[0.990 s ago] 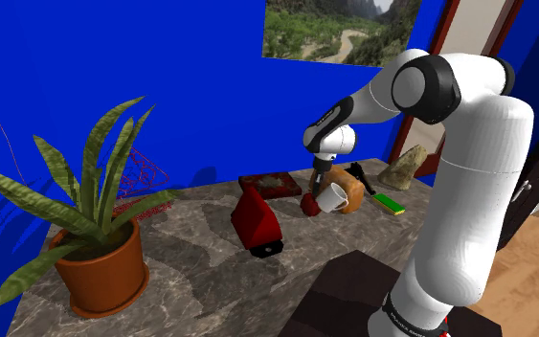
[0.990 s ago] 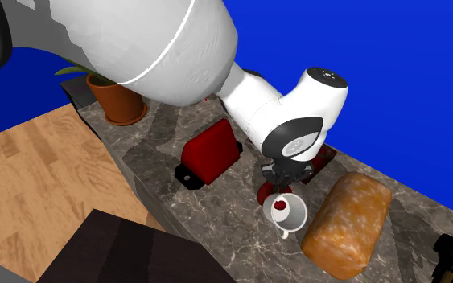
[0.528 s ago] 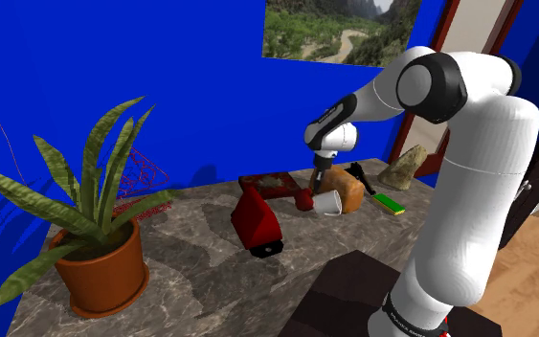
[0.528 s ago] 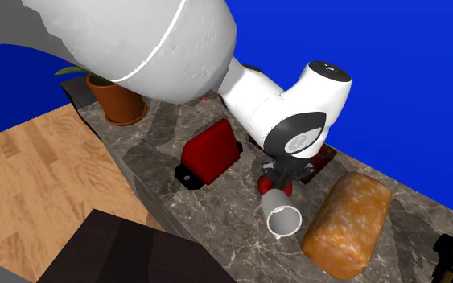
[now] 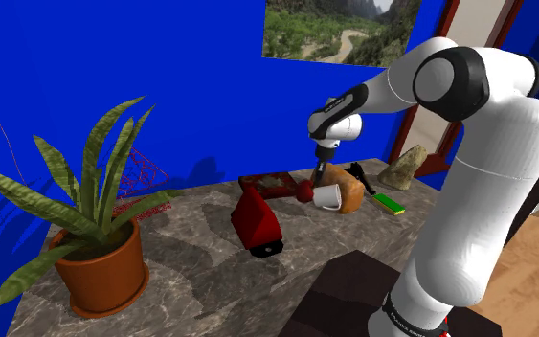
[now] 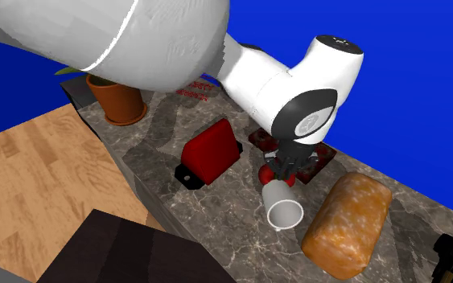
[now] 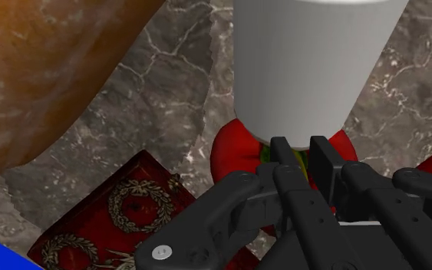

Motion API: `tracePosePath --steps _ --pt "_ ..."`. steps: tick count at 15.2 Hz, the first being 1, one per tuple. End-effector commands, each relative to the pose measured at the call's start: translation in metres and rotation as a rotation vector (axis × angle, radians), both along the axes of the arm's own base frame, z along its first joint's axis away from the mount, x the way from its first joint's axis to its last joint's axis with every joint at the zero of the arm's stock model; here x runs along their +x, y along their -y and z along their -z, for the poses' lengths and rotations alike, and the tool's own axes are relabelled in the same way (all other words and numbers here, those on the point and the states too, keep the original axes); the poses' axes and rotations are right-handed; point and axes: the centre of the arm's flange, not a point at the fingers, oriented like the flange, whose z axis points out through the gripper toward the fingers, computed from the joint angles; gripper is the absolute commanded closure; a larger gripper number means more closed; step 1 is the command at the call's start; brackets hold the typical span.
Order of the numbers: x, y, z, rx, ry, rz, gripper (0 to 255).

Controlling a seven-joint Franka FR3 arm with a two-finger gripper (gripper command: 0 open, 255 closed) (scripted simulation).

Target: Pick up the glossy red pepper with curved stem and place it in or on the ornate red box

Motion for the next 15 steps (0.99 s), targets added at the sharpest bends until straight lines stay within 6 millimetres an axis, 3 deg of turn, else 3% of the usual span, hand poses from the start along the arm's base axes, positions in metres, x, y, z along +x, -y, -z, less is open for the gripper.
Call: tracePosePath --steps 1,13,15 --pt "0.000 0.001 -0.011 0.000 0.000 0.000 255" --pt "0.000 0.001 -0.071 0.000 0.000 0.000 255" --pt "0.025 0.004 -0.077 0.000 0.000 0.000 255"
